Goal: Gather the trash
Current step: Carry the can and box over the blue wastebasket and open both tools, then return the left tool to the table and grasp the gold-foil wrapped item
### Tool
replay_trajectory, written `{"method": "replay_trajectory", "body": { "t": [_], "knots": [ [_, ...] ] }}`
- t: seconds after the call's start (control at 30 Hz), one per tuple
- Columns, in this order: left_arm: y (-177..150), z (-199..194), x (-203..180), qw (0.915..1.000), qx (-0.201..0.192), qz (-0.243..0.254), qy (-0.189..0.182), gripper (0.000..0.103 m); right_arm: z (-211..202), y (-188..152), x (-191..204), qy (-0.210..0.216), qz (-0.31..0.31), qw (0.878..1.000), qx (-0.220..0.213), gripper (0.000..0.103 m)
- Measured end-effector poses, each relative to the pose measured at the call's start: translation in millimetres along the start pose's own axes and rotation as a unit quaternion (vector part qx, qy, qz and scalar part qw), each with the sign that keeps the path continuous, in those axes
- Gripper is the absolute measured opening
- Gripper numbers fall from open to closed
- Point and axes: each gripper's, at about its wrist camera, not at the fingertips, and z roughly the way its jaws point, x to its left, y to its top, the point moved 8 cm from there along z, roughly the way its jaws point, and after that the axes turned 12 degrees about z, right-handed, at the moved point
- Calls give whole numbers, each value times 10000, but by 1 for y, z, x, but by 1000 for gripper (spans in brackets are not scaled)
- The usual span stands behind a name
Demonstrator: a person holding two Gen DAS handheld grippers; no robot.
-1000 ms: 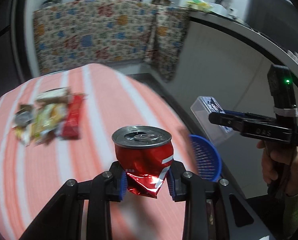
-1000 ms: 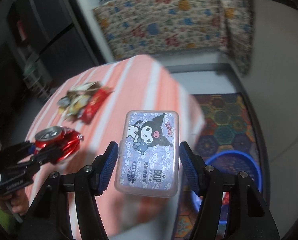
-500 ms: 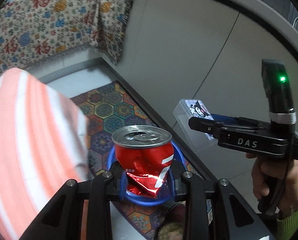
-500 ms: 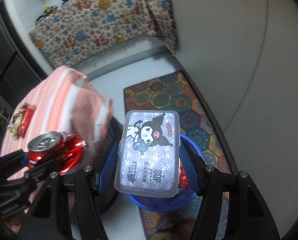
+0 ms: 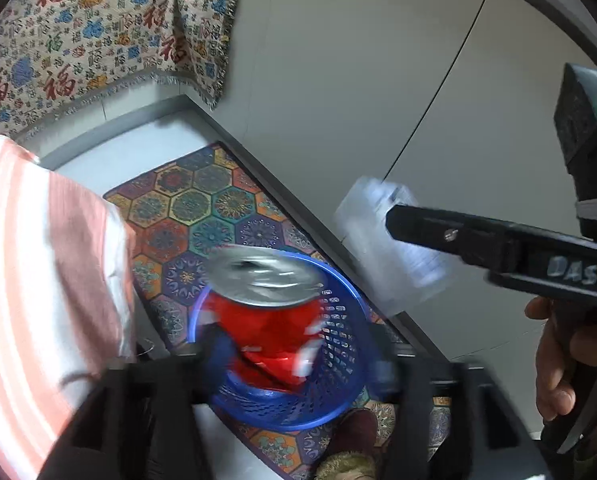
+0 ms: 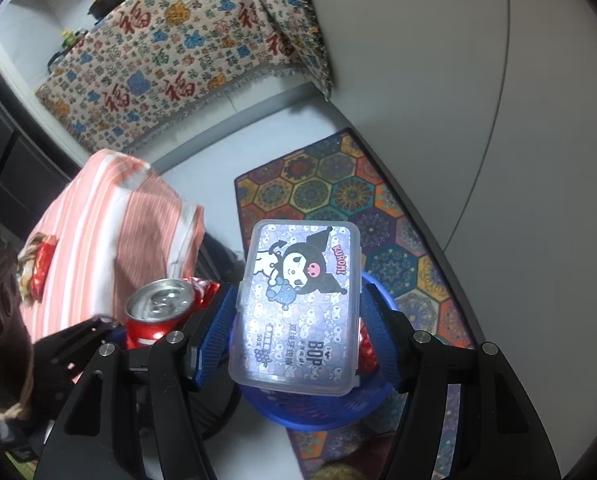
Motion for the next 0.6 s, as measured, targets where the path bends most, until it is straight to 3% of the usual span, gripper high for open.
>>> {"method": "replay_trajectory", "body": {
  "t": [0.4,0.6],
  "knots": [
    [3,-18,1,9997,-203,57,120,71,-20,14,2,73,90,9989,-453,81],
    [-2,-52,-2,9991,-367,80,176,71,-23,17,6,29,50,9985,-550,83]
  ]
}}
